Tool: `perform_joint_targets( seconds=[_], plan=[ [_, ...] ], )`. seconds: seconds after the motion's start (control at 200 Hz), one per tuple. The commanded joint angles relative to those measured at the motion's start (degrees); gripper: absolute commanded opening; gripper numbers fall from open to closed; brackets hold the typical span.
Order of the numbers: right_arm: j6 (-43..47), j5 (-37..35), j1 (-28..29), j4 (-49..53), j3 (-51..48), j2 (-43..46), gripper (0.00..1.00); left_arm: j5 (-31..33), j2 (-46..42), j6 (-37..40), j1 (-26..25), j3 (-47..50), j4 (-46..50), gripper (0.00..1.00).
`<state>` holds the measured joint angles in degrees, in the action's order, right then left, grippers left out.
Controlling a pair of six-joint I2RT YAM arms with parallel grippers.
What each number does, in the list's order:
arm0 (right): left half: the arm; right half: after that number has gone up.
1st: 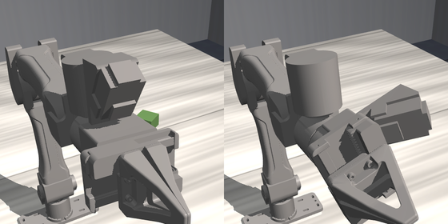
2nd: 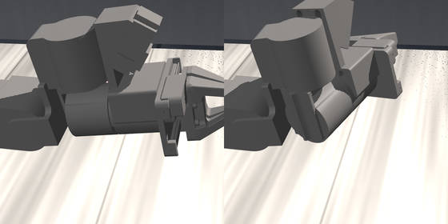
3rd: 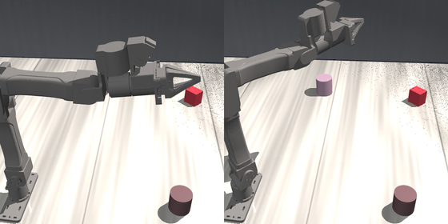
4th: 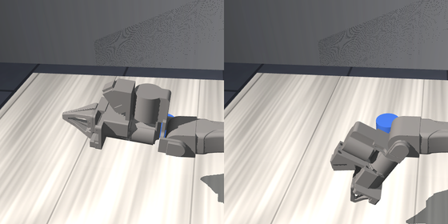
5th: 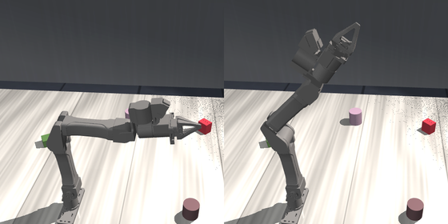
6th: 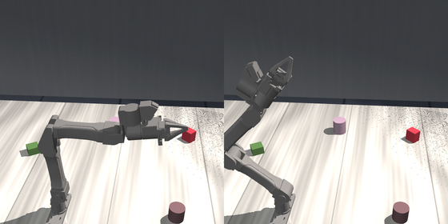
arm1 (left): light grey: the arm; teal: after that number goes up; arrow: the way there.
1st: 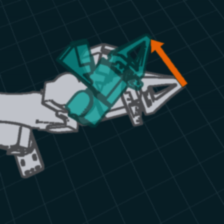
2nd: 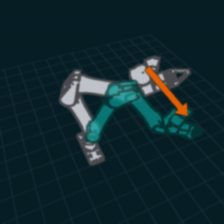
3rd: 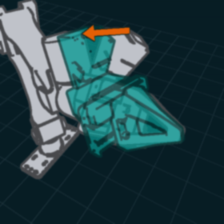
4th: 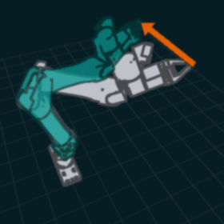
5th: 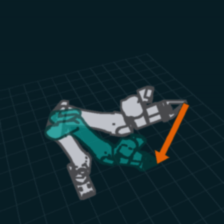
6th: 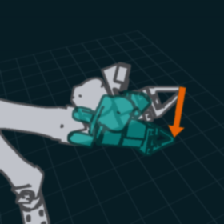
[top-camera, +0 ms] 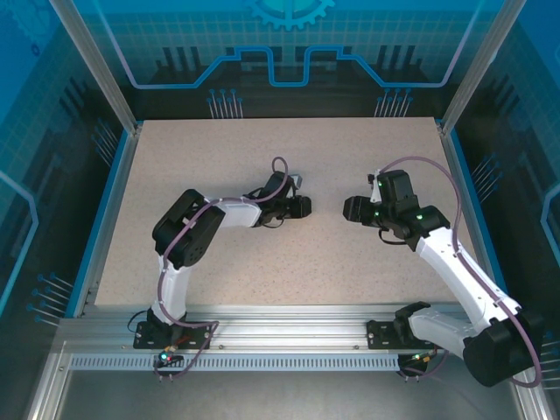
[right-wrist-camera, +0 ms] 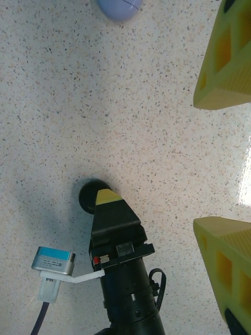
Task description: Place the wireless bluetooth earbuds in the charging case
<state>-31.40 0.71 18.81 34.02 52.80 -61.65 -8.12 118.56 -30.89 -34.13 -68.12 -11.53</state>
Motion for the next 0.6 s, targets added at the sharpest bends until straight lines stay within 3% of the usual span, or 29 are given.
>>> perform_joint_targets(
  seconds=[0.0, 0.32, 0.39, 0.415, 0.535, 0.575, 0.595],
  plan=[
    [0.9, 1.0, -1.1, 0.2, 0.5, 1.1, 0.58, 2.1, -0.7, 1.4, 1.1, 0.5, 6.6, 0.40],
    [2.1, 1.2, -1.7, 2.4, 2.7, 1.8, 0.65, 4.8, -11.1, 7.4, 5.8, 2.0, 14.5, 0.77],
    [2.6, 1.2, -2.0, 3.1, 3.5, 1.7, 0.69, 5.4, -14.3, 8.9, 7.0, 2.3, 16.7, 0.88],
    [2.8, 1.1, -2.1, 3.3, 3.8, 1.7, 0.71, 5.6, -15.6, 9.5, 7.4, 2.4, 17.4, 0.98],
    [4.3, 0.4, -3.4, 4.7, 5.9, 0.9, 0.83, 7.0, -22.4, 12.9, 8.5, 2.6, 20.7, 0.99],
    [4.8, -0.2, -4.0, 5.4, 6.8, 0.7, 0.98, 8.1, -24.8, 14.3, 8.7, 2.6, 21.8, 0.99],
    [5.1, -0.7, -4.3, 5.8, 7.4, 0.4, 1.00, 8.7, -26.0, 15.0, 8.7, 2.6, 22.2, 0.99]
  ],
)
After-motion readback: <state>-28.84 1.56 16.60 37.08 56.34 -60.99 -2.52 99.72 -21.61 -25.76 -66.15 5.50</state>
